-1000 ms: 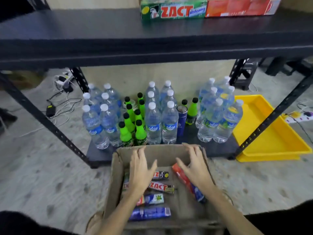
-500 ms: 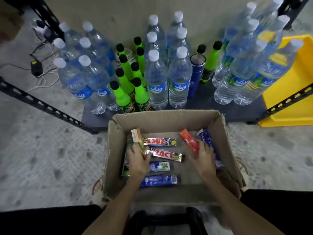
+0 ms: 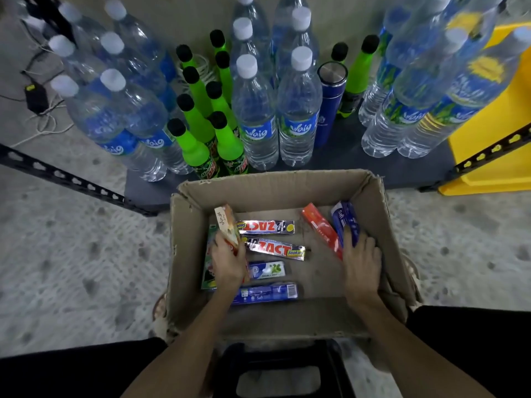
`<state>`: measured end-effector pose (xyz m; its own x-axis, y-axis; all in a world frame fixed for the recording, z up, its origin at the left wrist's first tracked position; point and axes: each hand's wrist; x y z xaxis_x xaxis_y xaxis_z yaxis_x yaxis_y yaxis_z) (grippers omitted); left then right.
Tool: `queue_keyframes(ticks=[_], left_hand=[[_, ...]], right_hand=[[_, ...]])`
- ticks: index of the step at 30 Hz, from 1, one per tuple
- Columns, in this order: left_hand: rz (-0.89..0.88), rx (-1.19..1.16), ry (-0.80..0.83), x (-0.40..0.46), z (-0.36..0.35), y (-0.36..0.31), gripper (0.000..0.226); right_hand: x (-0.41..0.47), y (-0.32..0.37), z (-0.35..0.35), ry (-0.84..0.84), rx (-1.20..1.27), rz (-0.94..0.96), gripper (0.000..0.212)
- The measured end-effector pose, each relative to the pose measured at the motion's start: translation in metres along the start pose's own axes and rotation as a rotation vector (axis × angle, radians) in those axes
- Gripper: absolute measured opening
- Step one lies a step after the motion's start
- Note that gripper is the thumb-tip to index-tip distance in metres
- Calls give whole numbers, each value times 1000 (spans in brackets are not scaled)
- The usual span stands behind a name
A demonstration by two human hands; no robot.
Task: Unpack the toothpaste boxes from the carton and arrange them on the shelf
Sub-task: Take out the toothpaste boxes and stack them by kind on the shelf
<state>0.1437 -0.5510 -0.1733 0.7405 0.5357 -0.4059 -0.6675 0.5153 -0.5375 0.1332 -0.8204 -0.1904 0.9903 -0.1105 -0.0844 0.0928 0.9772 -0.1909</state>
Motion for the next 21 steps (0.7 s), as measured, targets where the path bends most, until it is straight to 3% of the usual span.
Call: queue_keyframes(ticks=[3, 11, 16, 21], left_hand=[[-33, -58, 7, -1, 7, -1, 44], [-237, -218, 245, -25, 39, -11, 51], [-398, -239, 226, -43, 59, -24, 49], [-539, -168, 70, -66, 76, -41, 45]], right_hand=[[0, -2, 5, -65, 58, -3, 51], [-10, -14, 33, -112, 415, 42, 70], [-12, -17, 69, -194, 597, 122, 57], [-19, -17, 109, -249, 691, 156, 43]])
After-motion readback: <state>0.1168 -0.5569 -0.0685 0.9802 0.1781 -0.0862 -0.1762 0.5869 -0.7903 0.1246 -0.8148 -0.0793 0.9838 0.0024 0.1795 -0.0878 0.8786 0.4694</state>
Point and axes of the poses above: each hand's wrist, its own x-axis towards the middle knuckle, its own z-axis out of the back of the hand, y = z × x, and after that the axes turned 1 degree about z, right-handed
